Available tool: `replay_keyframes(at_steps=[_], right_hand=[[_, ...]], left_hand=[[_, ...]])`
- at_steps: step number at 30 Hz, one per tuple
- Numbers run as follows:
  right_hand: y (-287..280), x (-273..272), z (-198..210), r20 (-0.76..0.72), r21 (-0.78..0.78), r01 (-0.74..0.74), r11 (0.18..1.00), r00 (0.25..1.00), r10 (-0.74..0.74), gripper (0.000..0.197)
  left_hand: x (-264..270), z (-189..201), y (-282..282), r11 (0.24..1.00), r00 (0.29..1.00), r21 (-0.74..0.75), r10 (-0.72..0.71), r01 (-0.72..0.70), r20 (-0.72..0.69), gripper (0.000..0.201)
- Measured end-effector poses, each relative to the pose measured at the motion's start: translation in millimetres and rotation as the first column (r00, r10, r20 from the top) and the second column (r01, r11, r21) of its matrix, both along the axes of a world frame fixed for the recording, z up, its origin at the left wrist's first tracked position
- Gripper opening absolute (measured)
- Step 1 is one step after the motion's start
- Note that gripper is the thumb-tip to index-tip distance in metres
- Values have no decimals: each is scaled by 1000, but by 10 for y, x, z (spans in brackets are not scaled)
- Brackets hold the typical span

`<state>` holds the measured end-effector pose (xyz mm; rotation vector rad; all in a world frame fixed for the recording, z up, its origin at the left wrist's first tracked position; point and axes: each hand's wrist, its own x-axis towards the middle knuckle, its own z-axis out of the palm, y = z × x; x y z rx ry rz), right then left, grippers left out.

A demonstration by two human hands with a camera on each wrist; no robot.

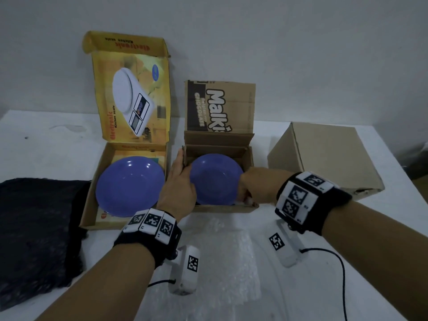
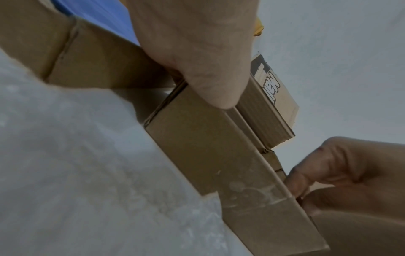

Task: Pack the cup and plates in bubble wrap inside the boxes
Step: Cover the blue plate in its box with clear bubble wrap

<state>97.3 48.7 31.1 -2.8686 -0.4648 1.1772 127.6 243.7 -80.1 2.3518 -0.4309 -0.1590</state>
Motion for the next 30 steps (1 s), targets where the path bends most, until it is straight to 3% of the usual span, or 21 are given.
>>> replay_keyframes(at_steps=[3, 10, 13, 15, 17, 19, 21, 23, 28, 30], right_hand=[[13, -23, -42, 94, -18, -26, 999, 995, 28, 20], [65, -107, -258, 270, -129, -118, 985, 951, 149, 20], [65, -166, -245, 346, -82, -52, 995, 935, 77, 25], [123, -300, -201, 555, 38, -70, 997, 831, 37, 25], [223, -536, -214, 688, 173, -204, 964, 725, 30, 21], [348, -797, -322, 553, 263, -292, 919, 827, 105, 28], [427, -991, -459, 268, 241, -219, 946, 951, 152, 57], [441, -1056, -555, 207, 206, -190, 960, 967, 147, 64], [380, -992, -479, 262, 342, -167, 925, 962, 77, 16], [320, -981, -371, 252, 443, -73, 894, 967, -46, 7]], left_hand=[[-39, 58, -4, 999, 999, 16, -33, 33, 18, 55], [-62, 200, -10, 998, 996, 56, -5, 10, -93, 59], [-30, 214, 21, 997, 995, 39, -61, 64, -83, 55], [18, 234, 76, 996, 983, -4, -87, 88, -162, 52], [50, 280, 134, 995, 956, -73, -87, 69, -280, 53], [39, 321, 185, 985, 938, -171, -60, 1, -340, 53], [-4, 344, 226, 970, 933, -237, -42, -47, -357, 51], [-45, 338, 249, 972, 936, -229, -39, -45, -349, 49], [-37, 308, 284, 988, 951, -152, -38, -10, -306, 44], [-38, 319, 274, 988, 952, -151, -34, -13, -305, 43]])
